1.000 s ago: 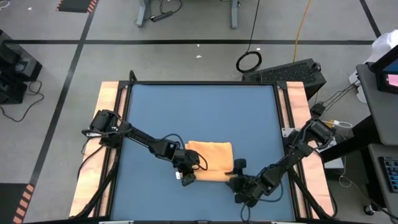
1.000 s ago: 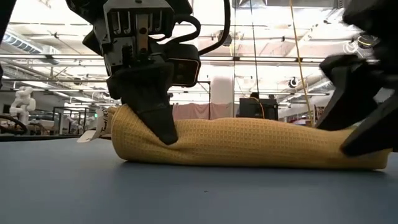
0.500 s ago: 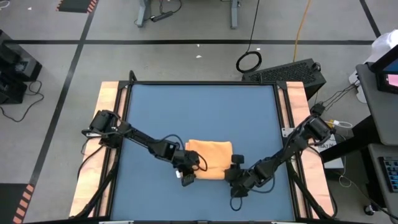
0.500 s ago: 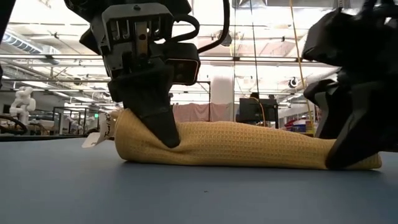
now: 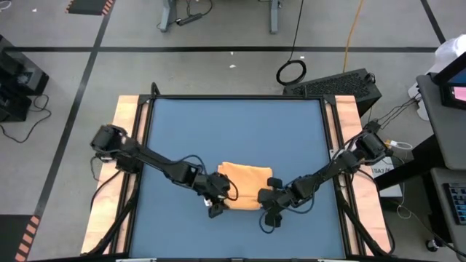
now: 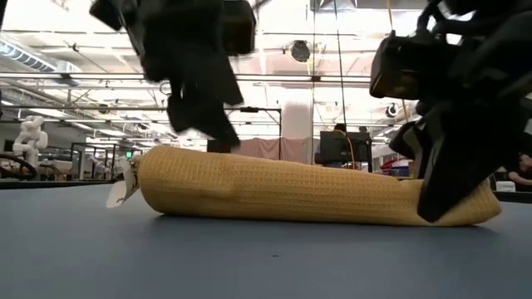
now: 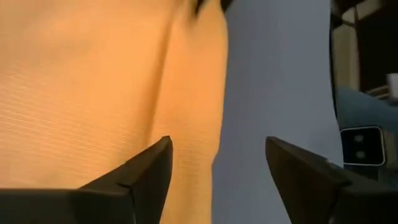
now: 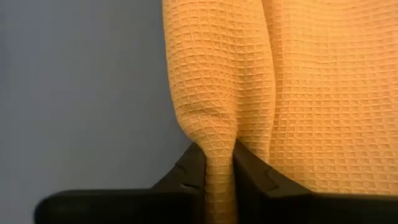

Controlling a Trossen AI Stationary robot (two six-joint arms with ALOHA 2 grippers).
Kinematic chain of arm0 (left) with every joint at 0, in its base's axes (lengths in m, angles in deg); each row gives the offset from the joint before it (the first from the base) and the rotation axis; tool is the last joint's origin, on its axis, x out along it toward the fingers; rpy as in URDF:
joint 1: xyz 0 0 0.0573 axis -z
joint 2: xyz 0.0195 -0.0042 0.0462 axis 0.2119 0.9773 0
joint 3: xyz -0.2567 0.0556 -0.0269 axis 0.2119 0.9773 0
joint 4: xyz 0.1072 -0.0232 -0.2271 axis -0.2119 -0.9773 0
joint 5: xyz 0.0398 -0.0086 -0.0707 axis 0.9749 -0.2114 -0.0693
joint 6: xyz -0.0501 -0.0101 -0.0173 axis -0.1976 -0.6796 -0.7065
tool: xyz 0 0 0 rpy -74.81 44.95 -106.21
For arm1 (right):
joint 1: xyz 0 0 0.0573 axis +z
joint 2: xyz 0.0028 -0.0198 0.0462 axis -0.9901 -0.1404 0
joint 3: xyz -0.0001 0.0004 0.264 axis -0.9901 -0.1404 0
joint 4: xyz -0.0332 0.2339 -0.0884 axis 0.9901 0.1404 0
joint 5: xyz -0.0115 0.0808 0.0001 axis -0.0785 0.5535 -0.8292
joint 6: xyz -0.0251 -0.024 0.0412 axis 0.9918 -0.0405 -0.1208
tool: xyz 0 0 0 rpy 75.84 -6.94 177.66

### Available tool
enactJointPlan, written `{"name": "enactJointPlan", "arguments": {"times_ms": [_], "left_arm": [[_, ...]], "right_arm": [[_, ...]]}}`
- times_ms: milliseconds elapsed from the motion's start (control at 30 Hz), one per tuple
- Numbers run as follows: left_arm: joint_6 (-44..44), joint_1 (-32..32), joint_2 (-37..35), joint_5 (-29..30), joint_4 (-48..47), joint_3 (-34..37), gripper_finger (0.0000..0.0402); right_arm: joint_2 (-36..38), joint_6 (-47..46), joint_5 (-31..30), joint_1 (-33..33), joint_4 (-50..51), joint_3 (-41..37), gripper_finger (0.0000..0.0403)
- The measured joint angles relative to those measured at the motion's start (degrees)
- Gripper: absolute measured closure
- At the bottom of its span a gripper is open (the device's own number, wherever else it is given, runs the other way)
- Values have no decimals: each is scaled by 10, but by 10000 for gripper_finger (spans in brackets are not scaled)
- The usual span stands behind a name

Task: Roll towel
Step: Roll the yellow towel

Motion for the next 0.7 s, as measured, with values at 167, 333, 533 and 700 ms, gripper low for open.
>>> {"name": "enactJointPlan", "arguments": {"times_ms": [167,333,533,700], "left_arm": [[99,57,-55,154,-3,-1,140],[183,138,-29,300,-6,-1,139],[199,191,27,359,-13,-1,139],[206,191,75,381,-24,0,139]], "right_arm": [[0,0,60,-30,-1,0,377],[0,-4,121,-56,-7,0,370],[4,0,160,-78,-10,-2,371],[4,2,166,-81,-10,-2,369]]}}
